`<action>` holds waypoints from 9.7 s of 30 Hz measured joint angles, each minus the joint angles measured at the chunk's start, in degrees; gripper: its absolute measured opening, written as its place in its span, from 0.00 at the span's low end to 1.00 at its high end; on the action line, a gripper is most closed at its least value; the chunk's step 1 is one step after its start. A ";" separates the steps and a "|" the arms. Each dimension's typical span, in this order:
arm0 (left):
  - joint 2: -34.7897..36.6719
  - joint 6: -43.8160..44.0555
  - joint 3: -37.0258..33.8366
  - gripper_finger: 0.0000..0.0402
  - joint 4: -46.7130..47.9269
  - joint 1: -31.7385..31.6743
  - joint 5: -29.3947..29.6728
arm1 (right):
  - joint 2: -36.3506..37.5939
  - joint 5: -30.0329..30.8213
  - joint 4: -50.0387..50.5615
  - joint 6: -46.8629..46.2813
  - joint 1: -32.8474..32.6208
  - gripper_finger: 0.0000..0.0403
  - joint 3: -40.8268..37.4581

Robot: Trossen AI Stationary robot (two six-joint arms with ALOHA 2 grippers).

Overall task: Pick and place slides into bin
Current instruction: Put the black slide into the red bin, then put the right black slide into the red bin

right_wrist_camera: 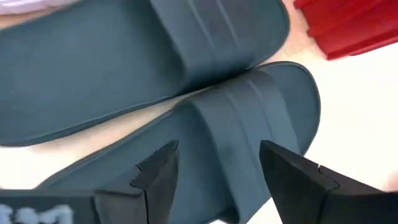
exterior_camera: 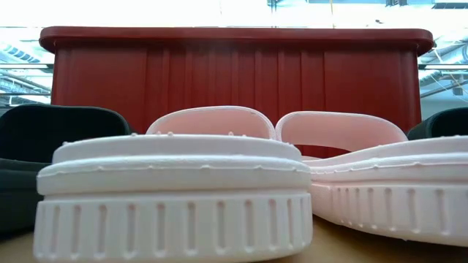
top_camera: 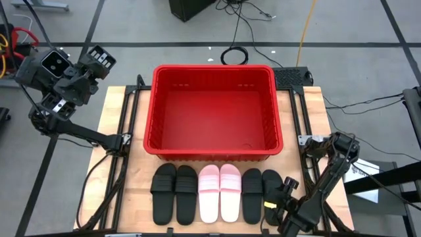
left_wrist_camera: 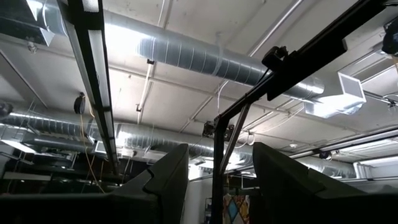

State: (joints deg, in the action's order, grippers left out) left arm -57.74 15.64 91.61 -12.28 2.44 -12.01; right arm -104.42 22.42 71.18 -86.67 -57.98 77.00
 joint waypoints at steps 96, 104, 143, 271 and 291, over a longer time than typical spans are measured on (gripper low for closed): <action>0.00 1.00 0.00 0.46 0.08 -0.02 4.63 | 41.57 1.11 -90.66 78.39 16.70 0.01 -9.45; -0.01 1.03 0.00 0.46 0.10 -0.02 4.59 | 41.57 -3.22 -111.06 100.53 25.26 0.01 -9.45; 0.00 -0.11 0.00 0.46 1.41 0.00 4.57 | 23.12 35.84 -39.12 118.44 62.69 0.01 29.08; -1.05 1.09 0.02 0.46 1.72 0.00 4.11 | 15.17 10.86 -50.31 110.49 87.31 0.51 -23.62; -0.70 1.02 0.02 0.46 1.75 0.00 2.84 | 23.46 12.04 -45.59 102.86 81.04 0.53 -23.62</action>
State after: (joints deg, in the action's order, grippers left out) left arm -58.43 16.65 91.64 -10.53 2.44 -9.17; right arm -80.96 34.46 25.58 16.18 23.06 53.39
